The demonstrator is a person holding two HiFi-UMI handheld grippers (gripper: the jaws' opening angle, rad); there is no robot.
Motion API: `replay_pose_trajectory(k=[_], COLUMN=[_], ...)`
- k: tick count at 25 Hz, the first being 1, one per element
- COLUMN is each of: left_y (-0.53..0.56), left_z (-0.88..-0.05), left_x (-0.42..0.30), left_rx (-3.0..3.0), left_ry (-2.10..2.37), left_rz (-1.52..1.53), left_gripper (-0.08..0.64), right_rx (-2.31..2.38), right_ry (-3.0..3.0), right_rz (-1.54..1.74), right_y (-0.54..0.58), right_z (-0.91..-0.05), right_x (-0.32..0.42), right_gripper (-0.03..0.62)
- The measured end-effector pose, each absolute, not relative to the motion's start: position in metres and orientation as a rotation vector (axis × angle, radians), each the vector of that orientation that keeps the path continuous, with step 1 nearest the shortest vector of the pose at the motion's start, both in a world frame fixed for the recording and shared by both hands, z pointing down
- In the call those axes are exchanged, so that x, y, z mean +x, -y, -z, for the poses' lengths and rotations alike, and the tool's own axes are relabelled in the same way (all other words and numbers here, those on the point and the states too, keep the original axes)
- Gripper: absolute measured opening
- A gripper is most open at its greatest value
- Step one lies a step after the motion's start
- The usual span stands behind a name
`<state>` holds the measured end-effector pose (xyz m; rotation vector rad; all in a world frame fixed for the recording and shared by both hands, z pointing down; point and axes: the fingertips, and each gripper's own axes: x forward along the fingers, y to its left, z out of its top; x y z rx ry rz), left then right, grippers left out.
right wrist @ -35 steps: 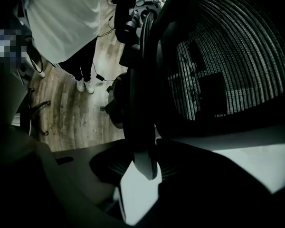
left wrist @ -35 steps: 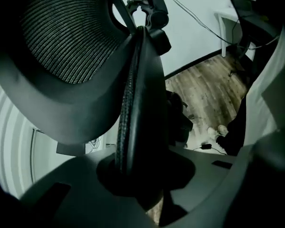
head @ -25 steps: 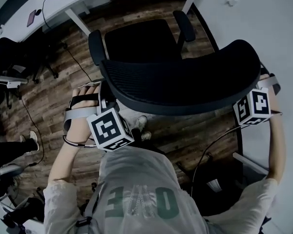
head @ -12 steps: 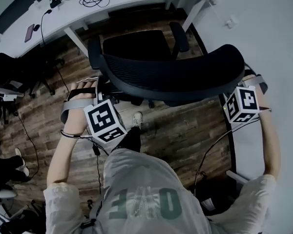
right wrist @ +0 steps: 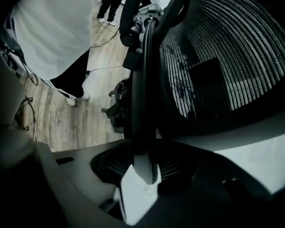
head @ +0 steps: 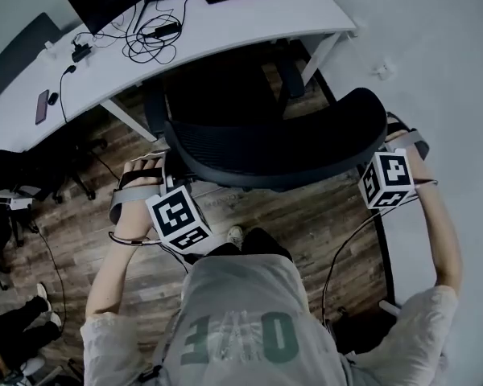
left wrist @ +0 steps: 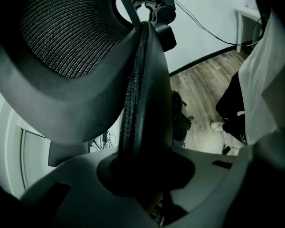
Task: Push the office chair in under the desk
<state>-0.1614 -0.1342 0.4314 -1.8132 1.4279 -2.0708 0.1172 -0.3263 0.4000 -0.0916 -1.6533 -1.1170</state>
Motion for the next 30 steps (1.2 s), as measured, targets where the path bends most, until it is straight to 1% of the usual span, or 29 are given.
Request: replay_pose_trajectory(k=[19, 26, 30], left_y=[0.318, 0.356, 0.368], left_z=[-0.435, -0.435, -0.435], left_x=[-0.308, -0.355, -0.370], left_rx=[-1.798, -1.796, -1.793], left_ry=[-1.500, -1.490, -1.491], left_rz=[2.111, 2.122, 2.126], left_gripper=[0.095, 0.092, 0.092], right_rx=[-0.151, -0.161, -0.148], right_ry=[1.735, 1.770, 1.784], right_rz=[1.236, 1.250, 1.251], right_y=[0.527, 0.564, 0.576], right_z=[-0.399, -0.397, -0.399], right_x=[-0.047, -0.092, -0.108], right_gripper=[0.149, 0.149, 0.149])
